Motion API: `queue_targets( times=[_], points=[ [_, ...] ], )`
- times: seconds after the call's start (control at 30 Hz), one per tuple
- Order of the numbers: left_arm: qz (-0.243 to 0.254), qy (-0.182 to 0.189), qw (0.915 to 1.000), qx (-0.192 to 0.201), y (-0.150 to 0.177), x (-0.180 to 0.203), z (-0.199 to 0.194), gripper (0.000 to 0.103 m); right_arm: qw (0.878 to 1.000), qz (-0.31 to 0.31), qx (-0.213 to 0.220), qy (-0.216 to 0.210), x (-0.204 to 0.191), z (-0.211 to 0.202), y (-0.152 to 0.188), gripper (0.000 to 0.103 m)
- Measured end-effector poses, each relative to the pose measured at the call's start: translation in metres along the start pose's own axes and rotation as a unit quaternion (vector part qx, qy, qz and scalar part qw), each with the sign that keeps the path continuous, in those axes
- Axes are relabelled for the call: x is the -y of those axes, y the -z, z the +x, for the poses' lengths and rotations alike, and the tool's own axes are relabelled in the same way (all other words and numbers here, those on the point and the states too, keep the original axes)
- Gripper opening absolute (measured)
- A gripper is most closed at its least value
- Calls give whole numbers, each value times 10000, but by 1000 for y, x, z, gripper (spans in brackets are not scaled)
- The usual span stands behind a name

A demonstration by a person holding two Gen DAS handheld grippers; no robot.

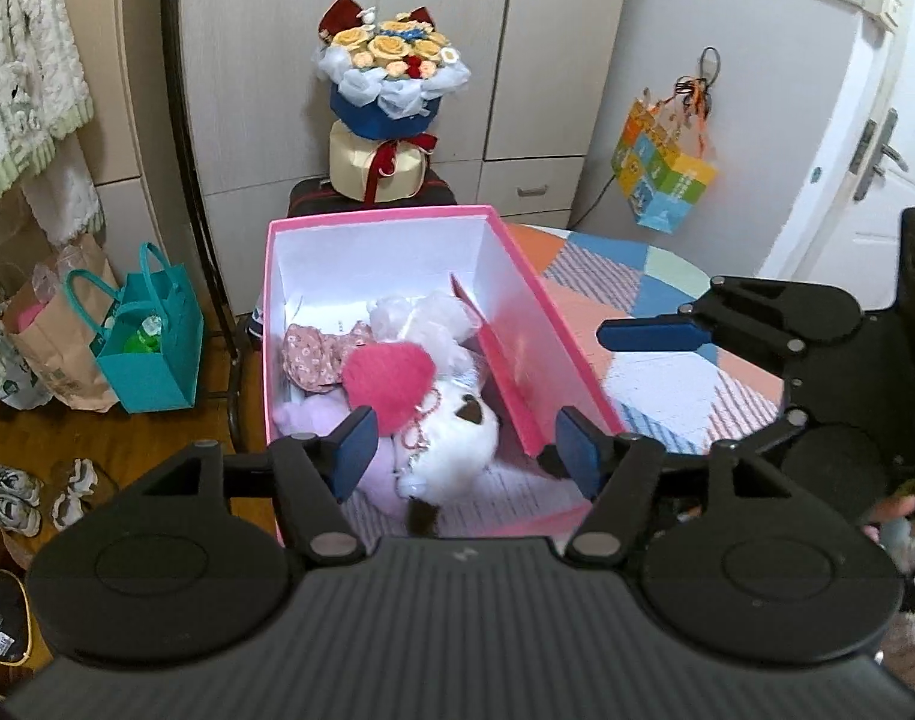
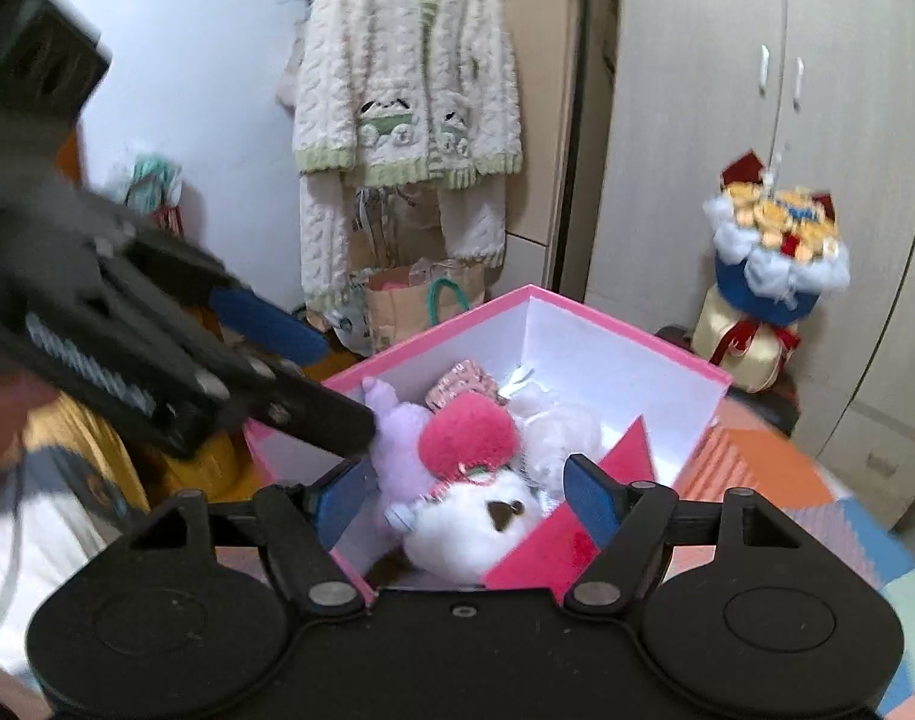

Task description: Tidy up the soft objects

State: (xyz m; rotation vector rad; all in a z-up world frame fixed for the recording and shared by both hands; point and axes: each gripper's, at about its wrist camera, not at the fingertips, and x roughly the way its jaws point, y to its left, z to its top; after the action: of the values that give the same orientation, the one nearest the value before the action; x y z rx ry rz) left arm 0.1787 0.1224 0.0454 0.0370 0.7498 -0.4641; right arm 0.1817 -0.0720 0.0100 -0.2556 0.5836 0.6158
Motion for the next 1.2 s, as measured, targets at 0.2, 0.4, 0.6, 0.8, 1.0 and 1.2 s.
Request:
queue_targets(
  times=[0.2, 0.4, 0.6, 0.8, 1.0, 1.2],
  points=[
    [123, -81, 9999, 52, 2, 16, -22, 72, 9999, 42, 44, 87, 3, -28, 2, 77],
    [275, 218, 9993, -82, 14, 33, -30, 73, 9992, 132, 160, 338, 7, -63, 13, 84],
    [255, 321, 9990, -187, 25, 49, -32, 75, 9979, 416, 189, 460, 13, -89, 28, 87],
    [251, 406, 9988, -130, 35, 64, -38, 93, 9963, 628, 284, 516, 13, -113, 47, 90],
    [179, 254, 9995, -32, 44, 77, -40, 103, 9902, 868, 294, 1057, 7, -136, 62, 100],
    [155, -580, 9978, -278, 48, 97, -32, 103, 9815, 1273, 139, 1423, 6, -153, 74, 102]
  ],
)
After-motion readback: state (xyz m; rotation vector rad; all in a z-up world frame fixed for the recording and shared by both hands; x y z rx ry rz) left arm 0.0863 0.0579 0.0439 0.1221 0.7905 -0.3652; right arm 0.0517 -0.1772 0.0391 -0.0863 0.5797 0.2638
